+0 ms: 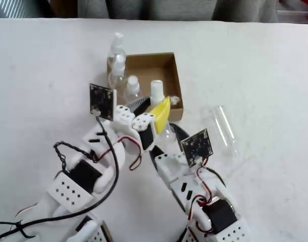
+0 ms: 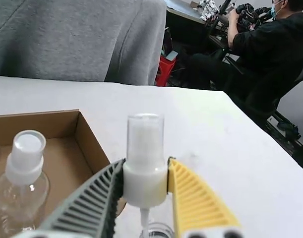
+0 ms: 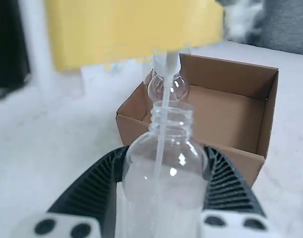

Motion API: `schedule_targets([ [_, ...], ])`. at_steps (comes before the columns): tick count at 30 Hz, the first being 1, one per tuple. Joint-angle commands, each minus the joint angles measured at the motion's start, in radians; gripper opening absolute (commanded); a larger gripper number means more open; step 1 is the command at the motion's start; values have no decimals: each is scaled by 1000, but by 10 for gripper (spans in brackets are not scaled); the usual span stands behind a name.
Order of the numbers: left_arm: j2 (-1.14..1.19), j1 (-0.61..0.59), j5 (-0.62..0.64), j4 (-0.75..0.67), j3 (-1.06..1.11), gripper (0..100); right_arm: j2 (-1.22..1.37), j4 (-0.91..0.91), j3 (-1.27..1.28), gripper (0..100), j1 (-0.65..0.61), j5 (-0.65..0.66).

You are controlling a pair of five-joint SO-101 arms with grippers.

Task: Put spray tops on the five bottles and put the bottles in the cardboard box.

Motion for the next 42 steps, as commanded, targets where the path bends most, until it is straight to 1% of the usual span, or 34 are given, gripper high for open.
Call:
schedule_targets([
  [1,-25,22,0,-3,-2,23,-12,-27,-23,109,18,0],
  [6,-25,54,0,-3,2,23,-12,-27,-25,109,18,0],
  [11,-25,58,-2,-2,3,23,-12,-27,-25,109,18,0],
  [16,-25,71,-71,-2,3,23,-12,-27,-25,112,18,0],
  [20,-30,74,-78,-2,25,23,-12,-22,-25,113,19,0],
  [30,-242,76,-78,-9,180,23,-12,-19,-25,113,19,2],
  [34,-266,79,-78,-9,203,23,-12,-19,-25,113,19,6],
  [39,-266,130,-78,-2,209,23,-12,-19,-25,111,21,158],
  [42,-266,151,-78,-2,209,23,-12,-19,-25,110,31,196],
])
